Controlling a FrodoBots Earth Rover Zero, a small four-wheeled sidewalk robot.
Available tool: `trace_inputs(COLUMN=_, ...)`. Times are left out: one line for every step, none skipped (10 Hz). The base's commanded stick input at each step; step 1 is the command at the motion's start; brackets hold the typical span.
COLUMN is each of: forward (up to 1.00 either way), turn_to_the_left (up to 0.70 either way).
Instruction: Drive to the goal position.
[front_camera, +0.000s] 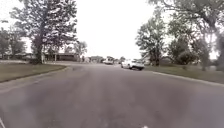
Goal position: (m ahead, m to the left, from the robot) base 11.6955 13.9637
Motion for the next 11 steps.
trace_inputs(forward=0.70, turn_to_the_left=0.35)
trace_inputs(forward=0.70, turn_to_the_left=0.35)
trace_inputs(forward=0.70, turn_to_the_left=0.35)
trace_inputs(forward=0.70, turn_to_the_left=0.35)
trace_inputs(forward=0.70, turn_to_the_left=0.35)
trace_inputs(forward=0.70, turn_to_the_left=0.35)
trace_inputs(forward=0.70, turn_to_the_left=0.35)
trace_inputs(forward=0.70, turn_to_the_left=0.35)
trace_inputs(forward=0.70, turn_to_the_left=0.35)
trace_inputs(forward=0.70, turn_to_the_left=0.00)
trace_inputs(forward=0.70, turn_to_the_left=0.00)
